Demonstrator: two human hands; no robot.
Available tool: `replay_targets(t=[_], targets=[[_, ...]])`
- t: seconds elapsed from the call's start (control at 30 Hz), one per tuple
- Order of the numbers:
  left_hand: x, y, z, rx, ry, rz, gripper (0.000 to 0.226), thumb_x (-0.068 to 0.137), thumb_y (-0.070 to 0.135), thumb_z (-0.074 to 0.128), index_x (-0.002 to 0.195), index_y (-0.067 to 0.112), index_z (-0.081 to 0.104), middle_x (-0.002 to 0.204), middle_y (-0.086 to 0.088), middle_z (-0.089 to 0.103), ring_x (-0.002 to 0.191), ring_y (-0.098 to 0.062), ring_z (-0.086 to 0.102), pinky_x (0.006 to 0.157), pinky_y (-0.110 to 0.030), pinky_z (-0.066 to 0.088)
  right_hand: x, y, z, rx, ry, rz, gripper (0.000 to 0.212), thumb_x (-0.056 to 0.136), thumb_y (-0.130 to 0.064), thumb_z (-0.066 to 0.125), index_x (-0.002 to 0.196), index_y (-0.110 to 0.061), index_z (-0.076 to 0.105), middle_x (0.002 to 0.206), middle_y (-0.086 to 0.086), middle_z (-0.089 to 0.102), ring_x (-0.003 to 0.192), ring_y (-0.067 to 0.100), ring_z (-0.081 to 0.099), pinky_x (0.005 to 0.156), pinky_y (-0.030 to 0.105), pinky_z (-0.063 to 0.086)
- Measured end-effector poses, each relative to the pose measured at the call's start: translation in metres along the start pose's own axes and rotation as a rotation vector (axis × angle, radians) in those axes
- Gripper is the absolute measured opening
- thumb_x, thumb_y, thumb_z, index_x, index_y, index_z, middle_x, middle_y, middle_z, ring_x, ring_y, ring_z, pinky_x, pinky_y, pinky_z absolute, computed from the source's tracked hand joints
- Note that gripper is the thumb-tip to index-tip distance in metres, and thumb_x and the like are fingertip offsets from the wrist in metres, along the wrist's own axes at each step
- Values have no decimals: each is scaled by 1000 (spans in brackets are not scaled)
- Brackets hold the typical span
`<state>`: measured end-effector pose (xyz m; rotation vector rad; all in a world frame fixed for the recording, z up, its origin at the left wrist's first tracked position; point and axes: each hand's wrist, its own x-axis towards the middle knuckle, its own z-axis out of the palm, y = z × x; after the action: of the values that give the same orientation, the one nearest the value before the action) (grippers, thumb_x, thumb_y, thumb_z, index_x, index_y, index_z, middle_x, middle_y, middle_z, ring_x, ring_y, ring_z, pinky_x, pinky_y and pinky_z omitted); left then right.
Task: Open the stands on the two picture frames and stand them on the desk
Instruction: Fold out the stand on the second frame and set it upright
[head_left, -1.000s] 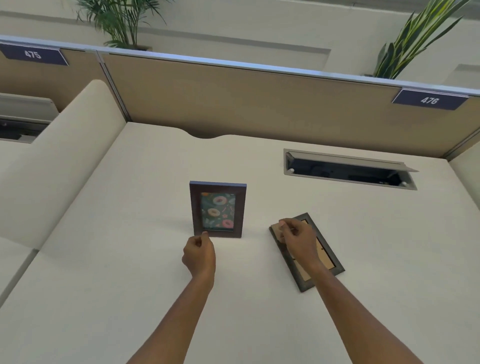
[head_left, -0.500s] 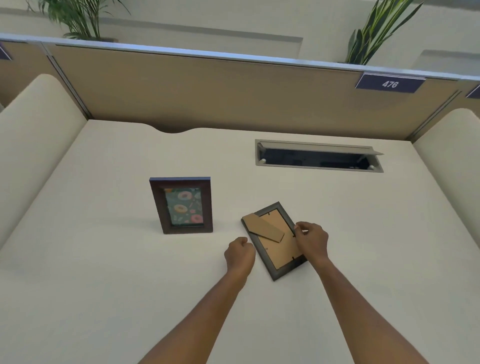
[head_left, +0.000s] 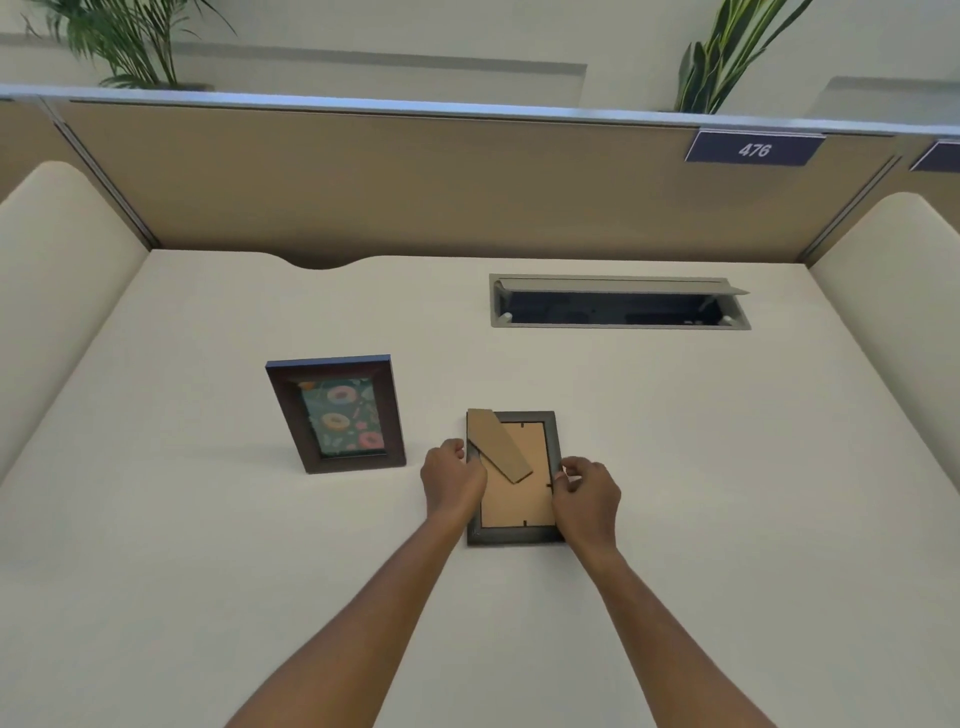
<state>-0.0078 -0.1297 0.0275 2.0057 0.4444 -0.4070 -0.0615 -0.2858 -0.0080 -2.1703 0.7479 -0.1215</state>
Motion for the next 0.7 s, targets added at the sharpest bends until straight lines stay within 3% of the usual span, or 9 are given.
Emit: replay_targets(t=[0.07,0.2,0.27,0.33,0.47,0.6,0.7], targets=[[4,4,4,-54,0,-17,20,91,8,48,96,18,65,106,-7,65,95,-23,60,82,-33,50,5,-5,0,-4,3,-39,24,93,-5,57,111,-4,72,103,12,68,91,26,66,76,19,39],[12,7,12,-222,-50,-169,40,89,15,45,123,11,64,105,-14,72,89,-25,67,78,-35,56,17,-6,-1,-50,-57,-101,23,92,-4,57,104,-5,77,95,12,72,82,18,61,67,1,32],[16,4,15,-239,-55,-182,45,90,23,46,132,14,58,110,-14,71,93,-29,68,82,-37,56,20,-4,-2,-65,-94,-100,24,92,-3,57,104,-6,78,95,12,72,83,14,58,69,2,34],[18,1,17,-321,-79,-201,49,90,32,47,135,16,56,103,-12,69,76,-24,63,73,-33,53,21,-2,-2,-68,-116,-101,25,92,-2,57,105,-7,78,97,12,72,85,14,58,75,12,38],[12,9,12,-601,-92,-262,33,97,38,52,114,13,67,71,1,56,55,-13,41,58,-29,38,22,-1,-3,-64,-134,-95,26,91,-3,58,106,-8,79,99,12,73,86,17,61,83,18,40],[13,9,11,-820,-94,-299,21,98,34,60,89,16,68,74,0,57,58,-10,40,56,-26,31,22,-1,-5,-47,-134,-85,28,89,-1,57,103,-9,80,98,11,73,83,15,61,84,22,45],[12,5,11,-875,-122,-303,13,91,23,71,82,14,68,82,-3,61,69,-11,49,63,-23,40,19,-3,-5,-38,-134,-93,29,88,0,56,101,-10,80,98,10,73,85,17,63,84,21,45]])
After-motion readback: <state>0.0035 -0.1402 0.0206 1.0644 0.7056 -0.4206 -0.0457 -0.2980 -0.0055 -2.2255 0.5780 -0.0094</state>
